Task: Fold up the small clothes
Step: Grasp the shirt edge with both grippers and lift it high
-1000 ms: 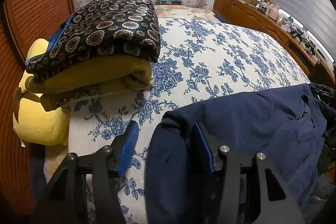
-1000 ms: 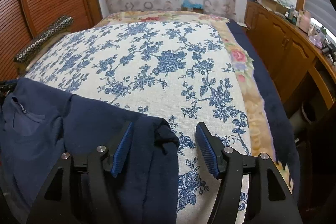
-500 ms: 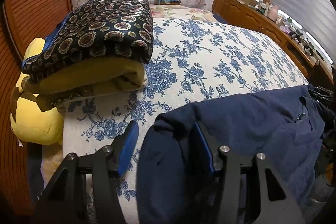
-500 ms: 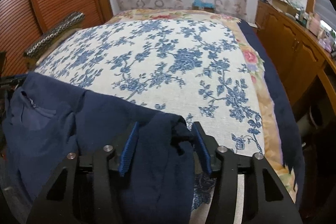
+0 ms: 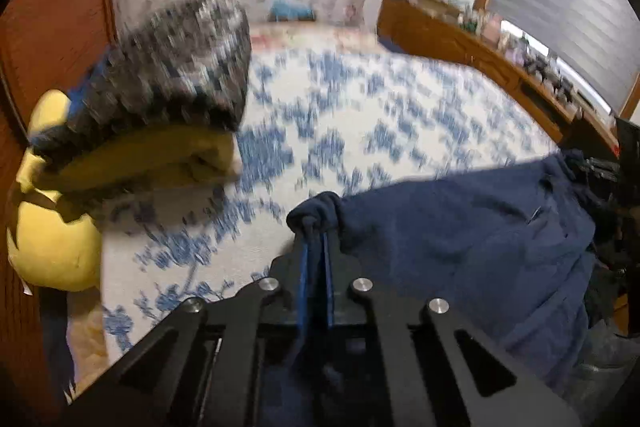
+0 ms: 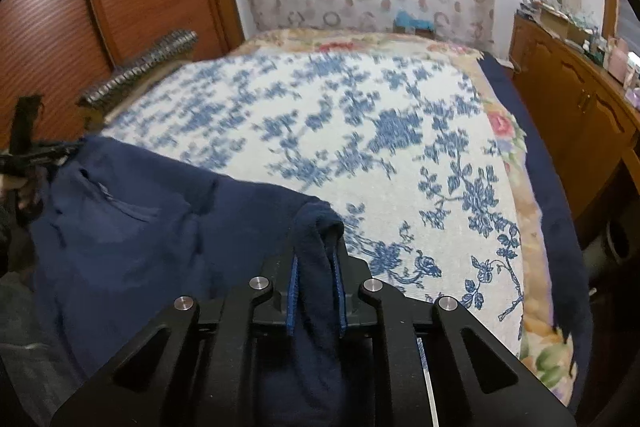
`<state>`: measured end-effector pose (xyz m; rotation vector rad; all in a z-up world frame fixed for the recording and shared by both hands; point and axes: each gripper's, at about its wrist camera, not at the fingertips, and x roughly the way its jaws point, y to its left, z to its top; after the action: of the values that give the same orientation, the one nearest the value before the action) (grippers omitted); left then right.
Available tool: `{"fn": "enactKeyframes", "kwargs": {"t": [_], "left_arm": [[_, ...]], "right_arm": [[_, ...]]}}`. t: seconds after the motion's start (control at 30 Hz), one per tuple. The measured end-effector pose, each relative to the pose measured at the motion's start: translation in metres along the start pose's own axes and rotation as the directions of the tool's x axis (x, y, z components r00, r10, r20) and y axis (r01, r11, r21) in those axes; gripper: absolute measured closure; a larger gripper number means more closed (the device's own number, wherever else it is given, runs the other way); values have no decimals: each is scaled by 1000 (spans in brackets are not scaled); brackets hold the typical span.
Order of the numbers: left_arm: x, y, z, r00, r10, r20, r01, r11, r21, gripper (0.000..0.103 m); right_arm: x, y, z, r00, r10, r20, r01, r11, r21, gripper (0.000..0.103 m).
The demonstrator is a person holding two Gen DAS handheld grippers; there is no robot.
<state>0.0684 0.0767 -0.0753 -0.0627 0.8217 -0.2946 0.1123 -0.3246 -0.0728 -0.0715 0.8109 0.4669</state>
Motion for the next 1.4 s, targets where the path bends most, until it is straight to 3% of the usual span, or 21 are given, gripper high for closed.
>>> {"fn": "enactKeyframes", "kwargs": {"t": [0.2,0.4,0.53,0.8,1.0,1.17,1.33,1.4], "left_arm": [[-52,-18,12,988,-43,150,45,999,-15,100],[-102,-41,39,958,-76,278,65,997,50,100],[-135,-60,73,925,-114,363,75,990,119,100],[-209,-81,116,851,-179,494,98,978,185,100],[-266,-83,138,798,-190,572,90,976,199,100],[-309,-85,156,752,-164,639,36,977,209,100],[-337,-86,168,706,-150,692,-4,976,216,100],[-340,-87,169,695,-143,704,-18,976,216,100]], "right_arm": [[-51,23,16,993,57,107,-54,998,-27,93],[-108,45,43,977,49,207,-40,998,-46,93],[-144,55,62,963,36,268,-20,998,-64,93],[-239,78,98,900,48,434,7,992,-124,93],[-305,88,122,846,66,529,10,990,-140,93],[-355,101,145,806,32,591,80,983,-162,93],[-384,100,160,780,-5,626,134,978,-160,93],[-390,98,163,775,-27,631,160,975,-155,93]]}}
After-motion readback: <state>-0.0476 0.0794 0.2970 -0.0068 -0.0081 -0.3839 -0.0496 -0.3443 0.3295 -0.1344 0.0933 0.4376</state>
